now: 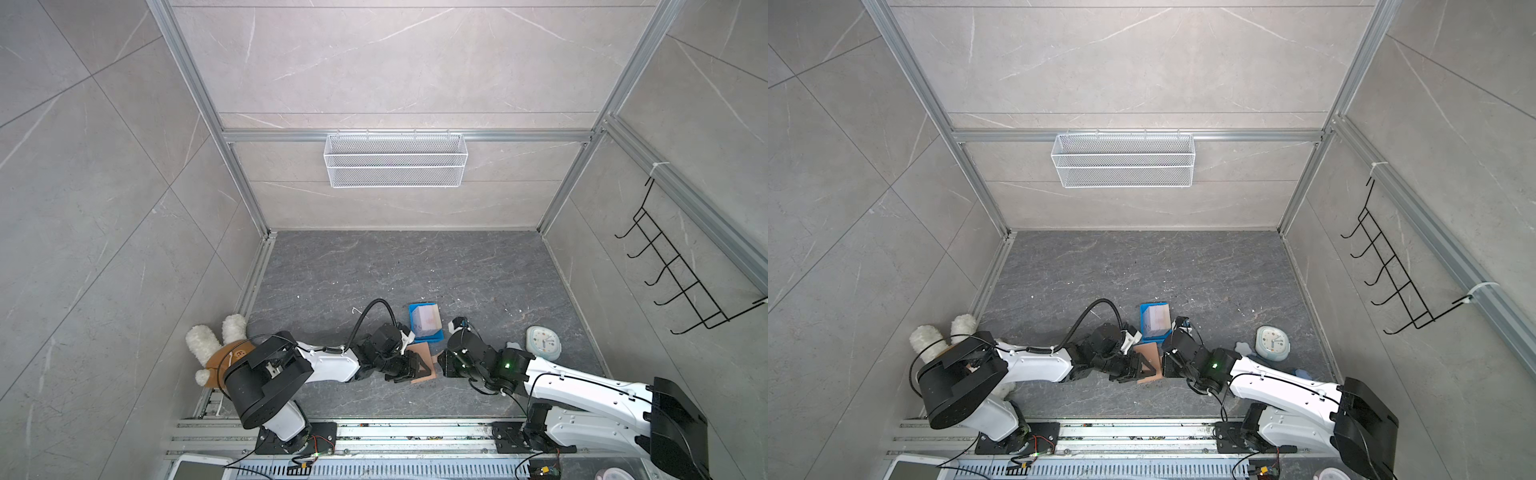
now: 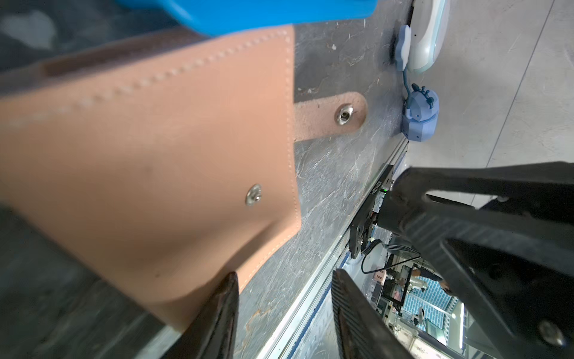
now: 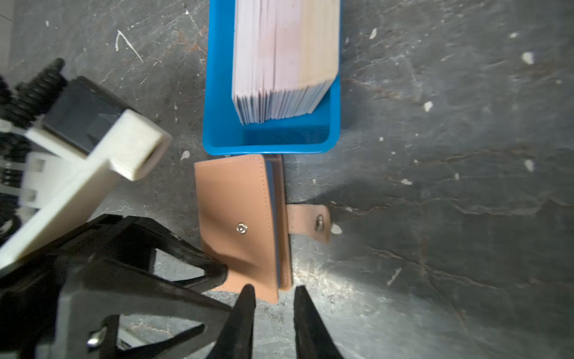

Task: Insert credit cards into a card holder
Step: Close the card holder at the center of the table.

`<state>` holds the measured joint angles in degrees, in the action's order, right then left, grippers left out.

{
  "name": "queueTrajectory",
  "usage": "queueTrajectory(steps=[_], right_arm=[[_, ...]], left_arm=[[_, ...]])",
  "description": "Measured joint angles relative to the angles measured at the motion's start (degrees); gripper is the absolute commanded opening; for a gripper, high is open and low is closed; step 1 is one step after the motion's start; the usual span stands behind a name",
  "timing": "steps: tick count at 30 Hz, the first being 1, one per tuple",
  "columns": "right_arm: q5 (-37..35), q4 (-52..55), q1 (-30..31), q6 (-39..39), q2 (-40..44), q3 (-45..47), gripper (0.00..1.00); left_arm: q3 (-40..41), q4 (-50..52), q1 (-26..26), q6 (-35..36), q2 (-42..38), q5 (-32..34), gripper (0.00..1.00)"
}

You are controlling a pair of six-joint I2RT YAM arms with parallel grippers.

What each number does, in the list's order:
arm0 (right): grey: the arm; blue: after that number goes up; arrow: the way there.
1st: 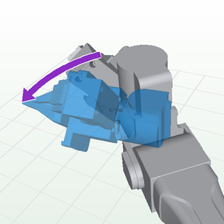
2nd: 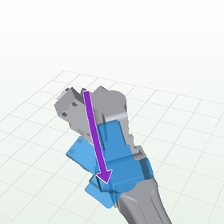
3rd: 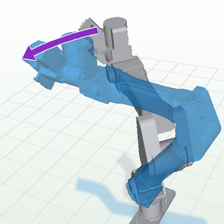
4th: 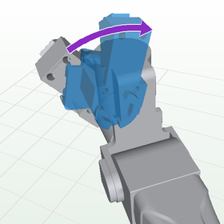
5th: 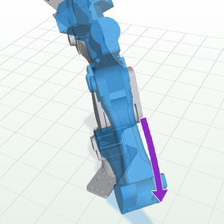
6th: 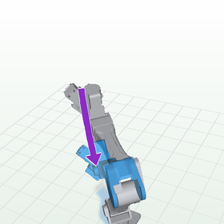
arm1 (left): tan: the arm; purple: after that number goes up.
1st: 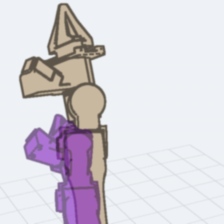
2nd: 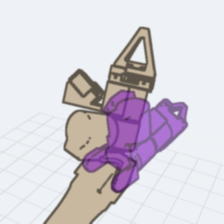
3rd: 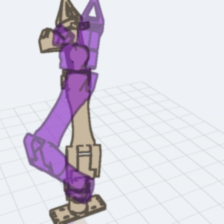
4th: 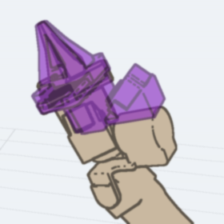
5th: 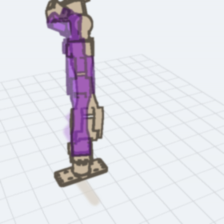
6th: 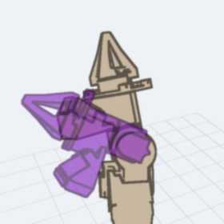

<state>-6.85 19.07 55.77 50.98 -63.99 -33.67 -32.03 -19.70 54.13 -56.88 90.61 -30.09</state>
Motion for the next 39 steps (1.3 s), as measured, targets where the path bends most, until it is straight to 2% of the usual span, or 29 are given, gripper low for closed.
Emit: queueTrajectory(steps=[8, 23, 30, 39], right_arm=[[4.7, -5.4, -0.1, -1.1, -5.7, 0.0, 0.25], [5.3, -10.3, -2.1, -1.3, -16.3, -1.1, 0.21], [6.3, -13.0, -2.1, -1.2, -17.9, -0.4, 0.2], [6.4, -14.3, -2.1, -1.2, -18.1, 0.1, 0.19]], left_arm=[[0.0, -2.6, 0.2, -0.7, 1.6, 0.0, 0.44], [0.0, -1.4, 0.3, -0.7, 1.1, 0.3, 0.42], [0.2, 3.0, 0.0, 0.1, -2.9, 2.1, 0.39], [1.2, 6.8, -3.7, 2.2, -9.6, 3.0, 0.36]])
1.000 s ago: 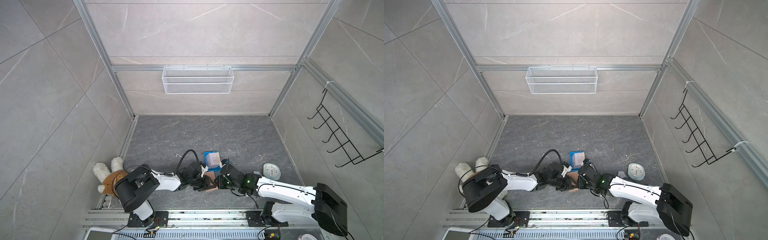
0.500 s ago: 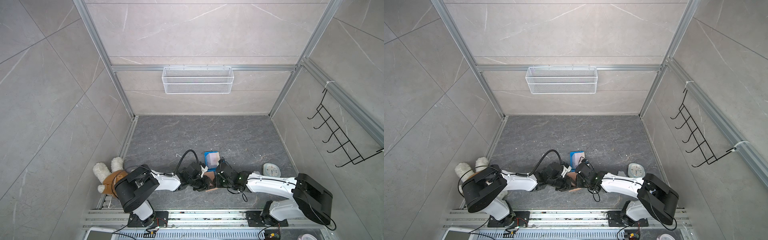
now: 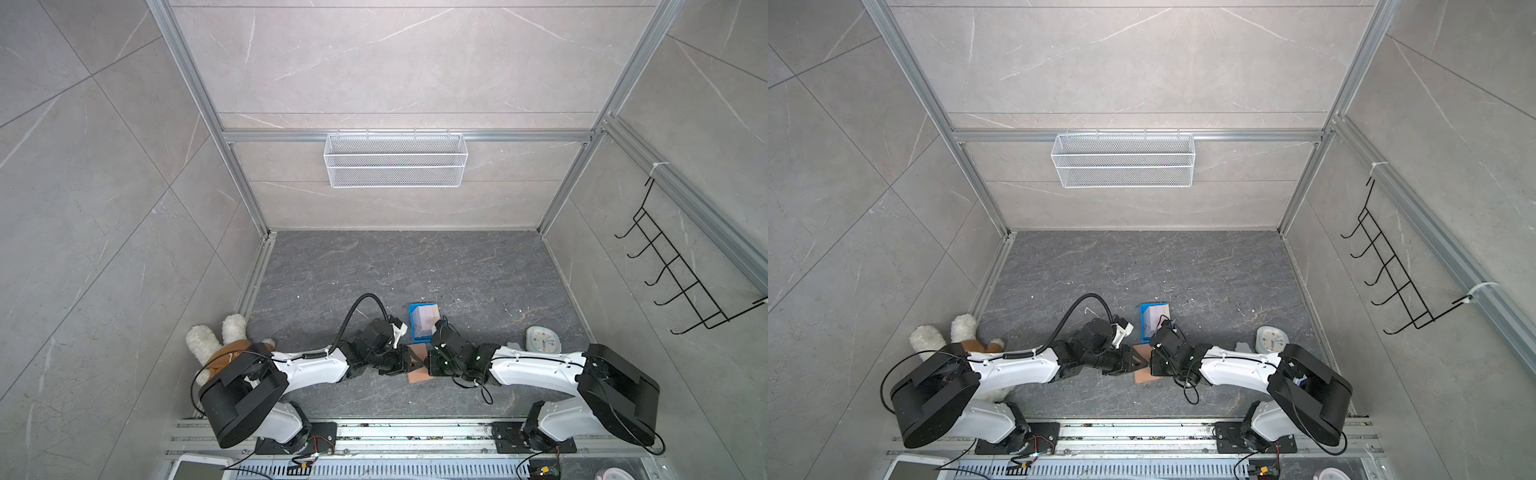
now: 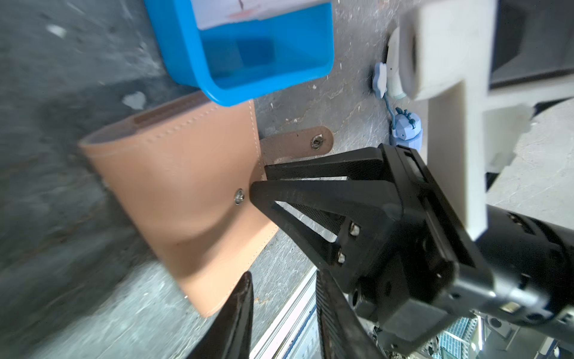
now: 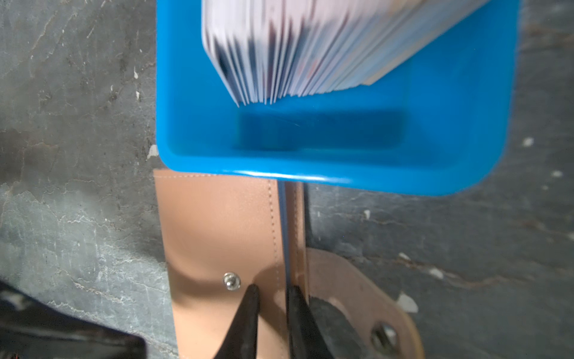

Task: Insert credit cards into a card holder
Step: Close the card holder at the center of the table.

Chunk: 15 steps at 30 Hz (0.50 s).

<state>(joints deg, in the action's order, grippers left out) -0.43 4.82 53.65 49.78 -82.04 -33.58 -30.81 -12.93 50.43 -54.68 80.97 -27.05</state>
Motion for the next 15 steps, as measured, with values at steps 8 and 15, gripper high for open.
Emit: queueTrajectory(steps=[8, 15], right_arm=[[0.0, 0.0, 0.0, 0.0, 0.0, 0.0, 0.19], [0.0, -0.5, 0.0, 0.0, 0.0, 0.3, 0.18]], left_arm=[[1.4, 2.8, -2.4, 1.9, -1.6, 1.9, 0.28], [0.2, 4.2, -2.8, 2.9, 1.6, 3.8, 0.19]])
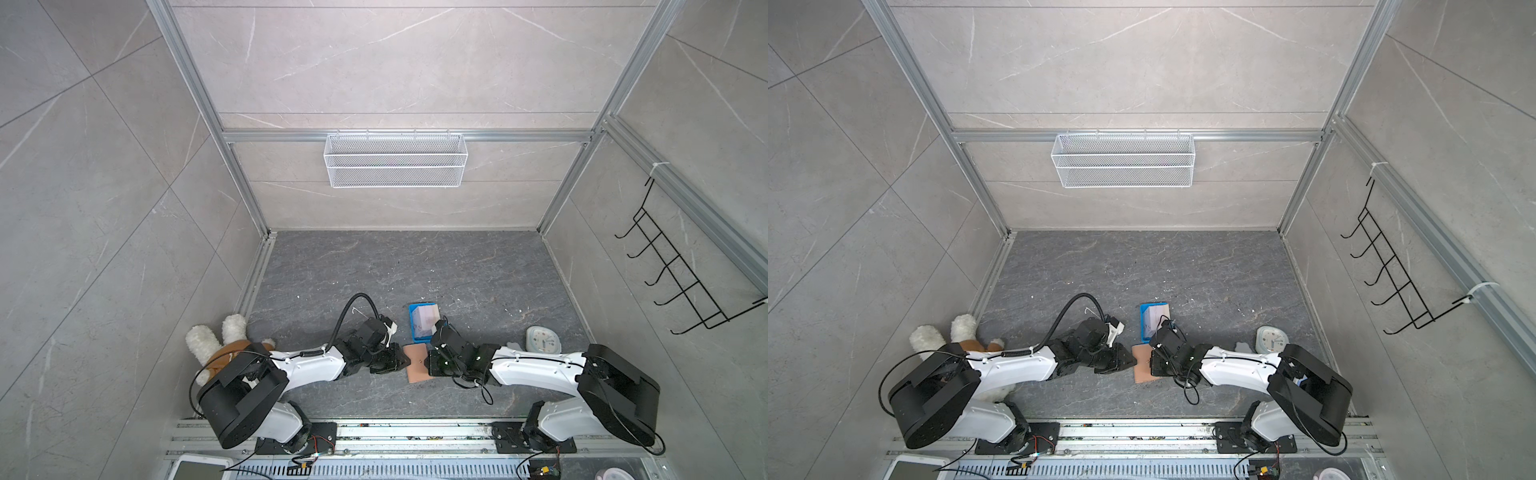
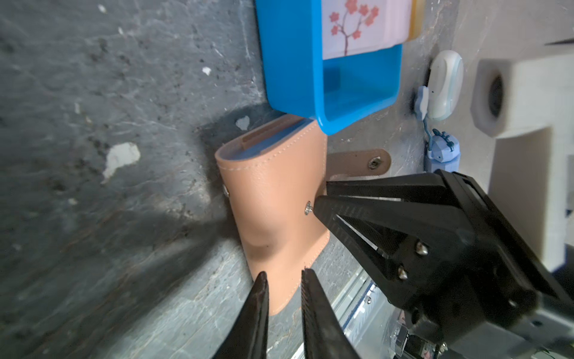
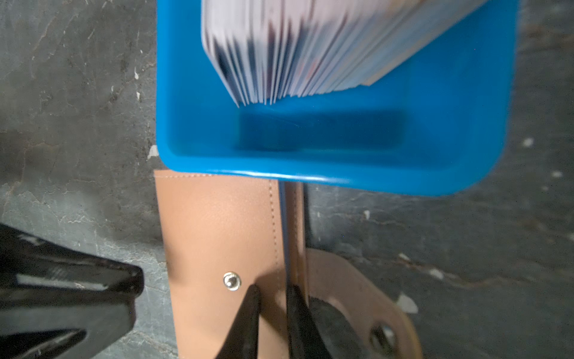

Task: Insert credit cards into a card holder
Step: Close the card holder at the center of the table.

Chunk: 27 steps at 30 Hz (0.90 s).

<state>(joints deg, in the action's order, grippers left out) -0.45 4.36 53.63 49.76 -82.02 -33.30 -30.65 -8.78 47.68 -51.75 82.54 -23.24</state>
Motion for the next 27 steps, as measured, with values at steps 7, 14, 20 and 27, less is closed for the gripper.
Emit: queueTrajectory(steps=[7, 14, 20, 27], right_arm=[[0.0, 0.0, 0.0, 0.0, 0.0, 0.0, 0.18], [0.0, 0.0, 0.0, 0.0, 0.1, 0.0, 0.18], [0.0, 0.1, 0.0, 0.0, 0.3, 0.0, 0.18], [0.0, 1.8, 0.0, 0.0, 1.4, 0.0, 0.18]], left_arm=[[-2.3, 0.6, -0.1, 0.5, 3.0, 1.6, 0.17], [-4.2, 1.4, -0.1, 0.8, 5.7, 1.7, 0.17], [-4.4, 1.5, -0.2, 0.8, 6.4, 1.6, 0.17], [-4.4, 1.5, -0.2, 0.8, 6.4, 1.6, 0.17]])
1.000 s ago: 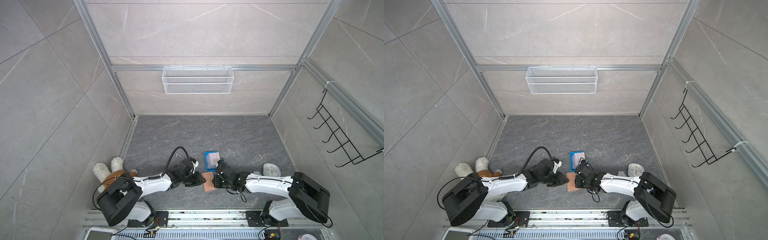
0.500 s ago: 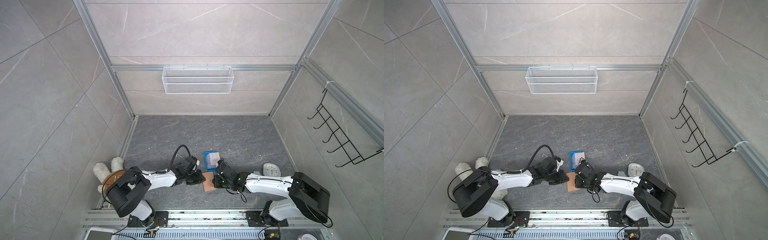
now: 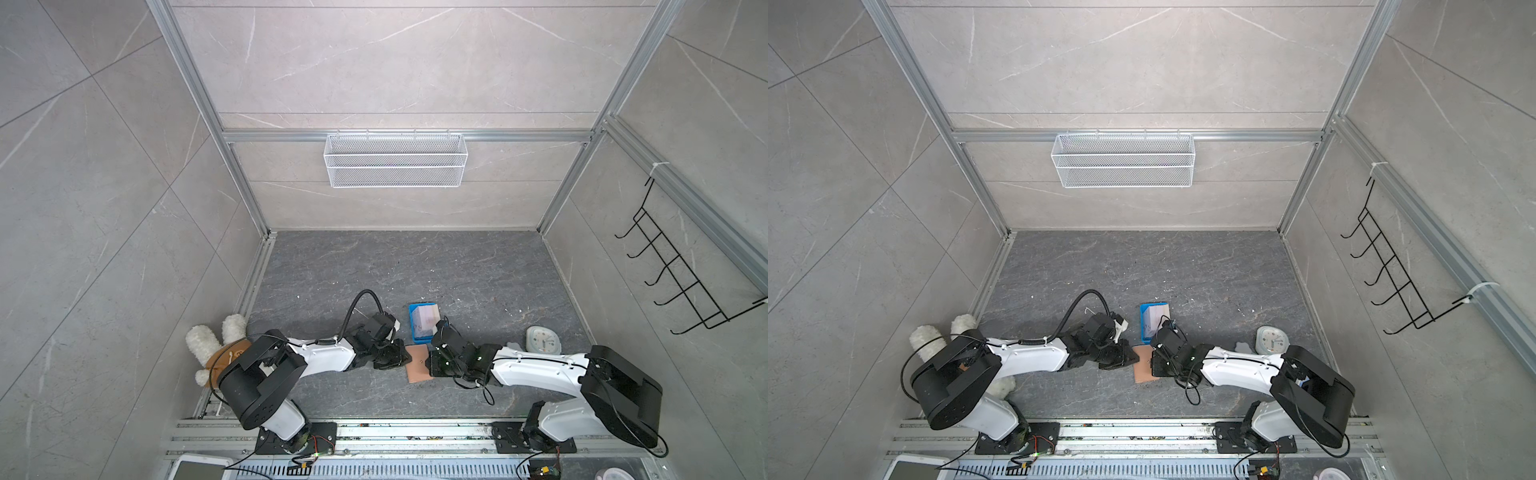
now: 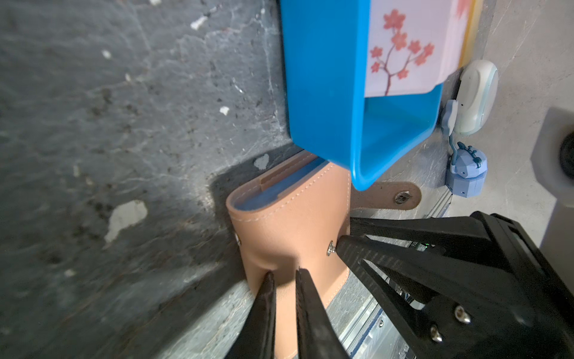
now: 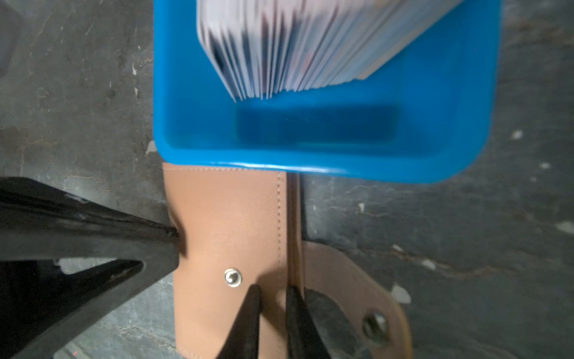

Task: Insert credit cards into a card holder
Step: Close the card holder at the center of the table, then close the button on the card holder.

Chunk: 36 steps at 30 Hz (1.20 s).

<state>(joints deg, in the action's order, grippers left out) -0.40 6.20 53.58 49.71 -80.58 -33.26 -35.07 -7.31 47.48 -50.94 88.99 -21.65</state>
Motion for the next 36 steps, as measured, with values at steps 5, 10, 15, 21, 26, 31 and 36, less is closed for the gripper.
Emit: queueTrajectory(steps=[5, 10, 15, 21, 26, 31, 36], right_arm=[[0.0, 3.0, -0.4, -0.7, 2.8, -0.1, 0.19], [0.3, 5.9, -2.1, -1.9, 6.5, -0.2, 0.2], [0.9, 9.2, -4.7, -3.9, 9.8, -0.5, 0.22], [2.0, 12.9, -8.2, -6.3, 12.2, -0.5, 0.24], [3.0, 14.8, -10.8, -8.0, 13.2, -0.5, 0.25], [4.4, 15.6, -13.4, -9.3, 13.6, -0.5, 0.25], [7.4, 14.7, -15.2, -10.2, 13.6, -0.3, 0.26]], left_arm=[[0.1, 0.0, 0.0, 0.0, 0.0, 0.1, 0.17], [0.1, 0.0, 0.0, 0.0, 0.0, 0.1, 0.17], [0.4, -0.5, 0.0, 0.0, -0.1, 0.2, 0.17], [0.5, -0.5, 0.0, 0.0, -0.2, 0.3, 0.17], [0.5, -0.5, 0.0, 0.0, -0.2, 0.3, 0.17], [0.5, -0.5, 0.0, 0.0, -0.2, 0.3, 0.17], [0.5, -0.5, 0.0, 0.0, -0.2, 0.3, 0.17]])
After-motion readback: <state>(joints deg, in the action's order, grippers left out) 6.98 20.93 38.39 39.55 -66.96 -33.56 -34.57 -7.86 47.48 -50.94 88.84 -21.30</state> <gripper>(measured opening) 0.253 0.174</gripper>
